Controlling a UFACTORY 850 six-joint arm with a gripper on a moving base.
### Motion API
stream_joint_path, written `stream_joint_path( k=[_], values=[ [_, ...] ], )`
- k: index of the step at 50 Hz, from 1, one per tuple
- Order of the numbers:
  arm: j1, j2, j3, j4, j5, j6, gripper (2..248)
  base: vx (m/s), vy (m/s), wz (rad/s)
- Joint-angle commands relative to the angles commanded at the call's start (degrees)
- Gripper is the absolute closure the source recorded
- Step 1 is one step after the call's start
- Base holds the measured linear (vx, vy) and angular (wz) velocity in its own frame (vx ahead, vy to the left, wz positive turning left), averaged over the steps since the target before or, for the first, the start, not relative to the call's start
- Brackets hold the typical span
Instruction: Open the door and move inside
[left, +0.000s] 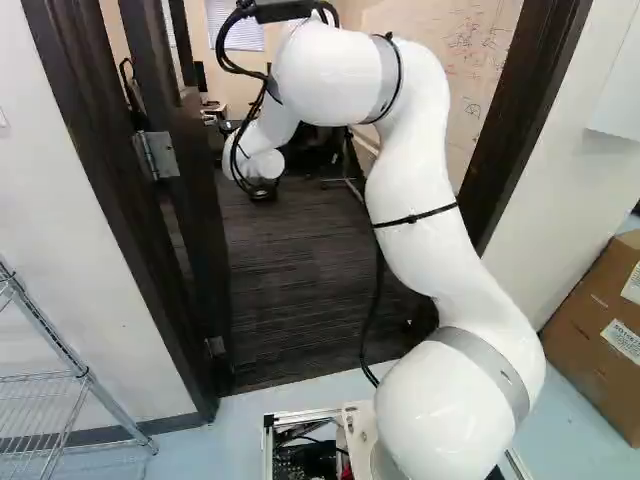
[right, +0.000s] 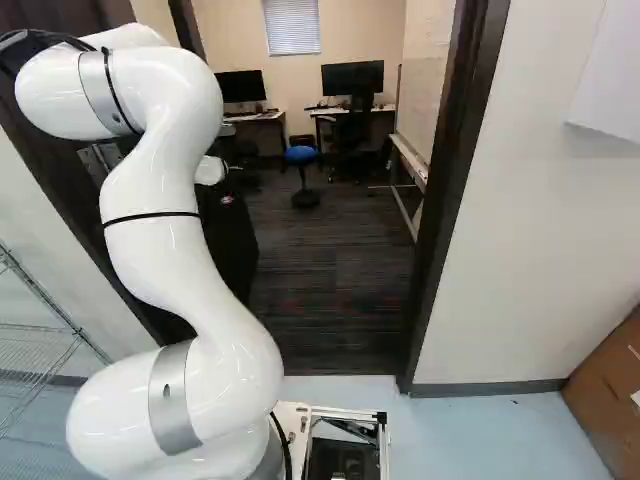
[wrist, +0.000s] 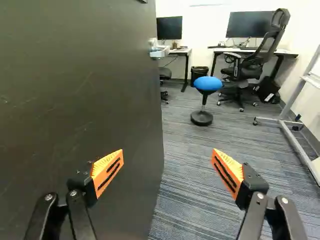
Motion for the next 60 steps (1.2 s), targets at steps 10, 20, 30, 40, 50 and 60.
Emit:
stream_joint_path(
  k=[10,20,30,40,50,60],
  values=[
    [-1.2,1.1,1.5,0.0,0.0,0.0,3,0.0,0.0,0.0],
    [-2.5,2.2,2.9,0.6,0.0,0.0,3,0.0,0.0,0.0],
    [-3.7,3.3,4.4,2.3,0.0,0.0,3,0.0,0.0,0.0],
    [-4.9,4.6,6.0,4.9,0.0,0.0,3,0.0,0.0,0.0],
    [-6.2,5.8,7.6,7.6,0.0,0.0,3,0.0,0.0,0.0],
    [-7.5,7.0,9.1,8.2,0.0,0.0,3,0.0,0.0,0.0]
  ],
)
